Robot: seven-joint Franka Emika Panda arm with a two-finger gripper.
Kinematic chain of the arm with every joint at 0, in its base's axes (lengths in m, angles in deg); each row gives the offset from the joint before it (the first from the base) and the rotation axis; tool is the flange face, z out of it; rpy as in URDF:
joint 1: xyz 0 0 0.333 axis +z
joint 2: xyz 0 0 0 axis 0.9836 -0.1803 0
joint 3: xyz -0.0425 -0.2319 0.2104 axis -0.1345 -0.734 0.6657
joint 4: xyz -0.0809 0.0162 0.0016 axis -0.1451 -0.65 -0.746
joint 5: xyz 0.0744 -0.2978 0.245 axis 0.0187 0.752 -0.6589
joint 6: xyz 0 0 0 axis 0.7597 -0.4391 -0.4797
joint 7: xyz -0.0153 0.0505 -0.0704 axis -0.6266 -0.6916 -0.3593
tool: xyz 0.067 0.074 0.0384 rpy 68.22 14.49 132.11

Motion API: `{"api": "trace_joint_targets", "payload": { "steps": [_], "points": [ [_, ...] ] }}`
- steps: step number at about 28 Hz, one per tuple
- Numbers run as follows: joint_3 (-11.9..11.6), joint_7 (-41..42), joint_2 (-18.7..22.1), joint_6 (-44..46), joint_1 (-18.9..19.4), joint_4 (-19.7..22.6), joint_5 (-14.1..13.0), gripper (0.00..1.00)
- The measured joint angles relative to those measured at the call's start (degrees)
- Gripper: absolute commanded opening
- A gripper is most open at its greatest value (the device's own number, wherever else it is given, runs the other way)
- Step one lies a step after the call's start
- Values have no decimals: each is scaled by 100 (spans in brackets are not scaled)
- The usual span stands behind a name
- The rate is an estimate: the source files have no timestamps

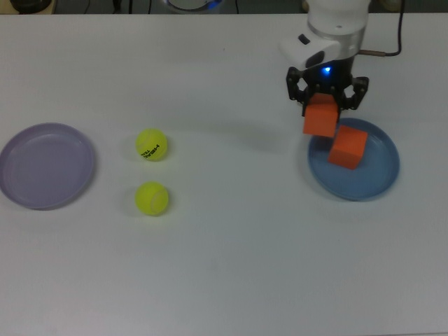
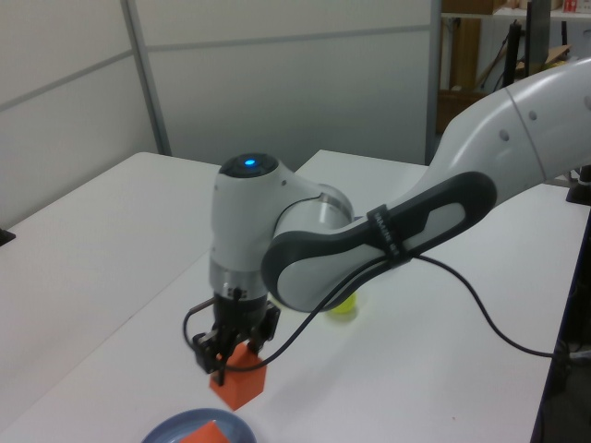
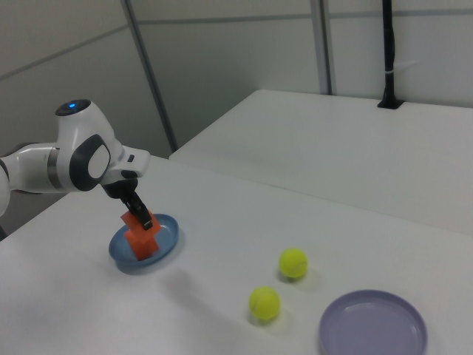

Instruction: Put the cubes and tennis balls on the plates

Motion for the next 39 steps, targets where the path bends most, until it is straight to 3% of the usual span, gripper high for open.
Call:
{"api": "trace_joint_targets", "payload": {
  "steps": [11, 16, 17, 18, 19, 31, 39],
  "points": [
    [0, -253, -694, -620, 296, -391, 0, 0],
    [0, -277, -775, -620, 367, -453, 0, 0],
    [0, -281, -774, -620, 377, -460, 0, 19],
    [1, -282, -774, -620, 382, -465, 0, 56],
    [8, -282, -775, -620, 385, -468, 0, 100],
    [123, -282, -698, -611, 393, -541, 2, 100],
    [44, -205, -23, 393, 66, -649, 1, 100]
  ]
}}
